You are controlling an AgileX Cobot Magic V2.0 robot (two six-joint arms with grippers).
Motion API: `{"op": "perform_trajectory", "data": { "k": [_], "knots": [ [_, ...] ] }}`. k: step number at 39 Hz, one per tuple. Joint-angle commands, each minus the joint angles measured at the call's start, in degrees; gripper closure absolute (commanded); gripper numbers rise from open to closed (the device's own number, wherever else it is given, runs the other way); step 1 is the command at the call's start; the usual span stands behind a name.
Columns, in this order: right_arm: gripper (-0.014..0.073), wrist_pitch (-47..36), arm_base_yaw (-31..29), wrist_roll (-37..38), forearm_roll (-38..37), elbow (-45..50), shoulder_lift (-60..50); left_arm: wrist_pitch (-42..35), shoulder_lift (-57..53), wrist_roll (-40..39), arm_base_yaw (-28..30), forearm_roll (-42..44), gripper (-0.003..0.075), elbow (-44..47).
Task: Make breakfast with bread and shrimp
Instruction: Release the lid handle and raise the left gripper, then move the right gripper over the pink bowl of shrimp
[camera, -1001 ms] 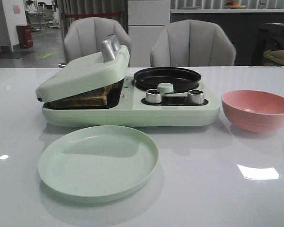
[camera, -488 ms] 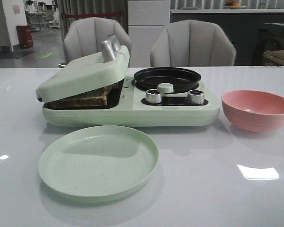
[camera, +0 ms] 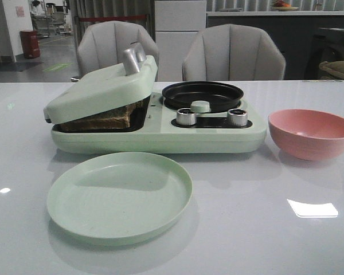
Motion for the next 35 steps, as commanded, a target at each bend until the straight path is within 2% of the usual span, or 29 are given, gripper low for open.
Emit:
{"op": "perform_trajectory", "data": {
  "k": [1,7,12,18,35],
  "knots": [
    [0.0235,-5.29,-0.12,-0.41,0.06,-1.68,0.48,-6.96,-3.50,-0.67,0.04,-1.42,0.0388,2.79],
    [0.0235,-5.29,-0.12,-0.41,0.06,-1.68,0.48,-7.10,-5.19,-0.80,0.04,-3.59,0.0416,7.11],
    [0.0235,-5.47,-0.12,-0.41,0.06,-1.68,0.48,-7.62,-5.19,-0.80,0.04,-8.65,0.0521,9.64],
    [0.0235,-6.26,-0.12,-0.41,0.06,-1.68,0.48,-8.71,-5.19,-0.80,0.04,-8.26,0.0606,9.85],
    [0.0235,-8.07,-0.12,-0.41,1.80,-2.48,0.94,-10.09,-5.19,-0.80,0.04,-6.96,0.0609,10.80]
  ]
}}
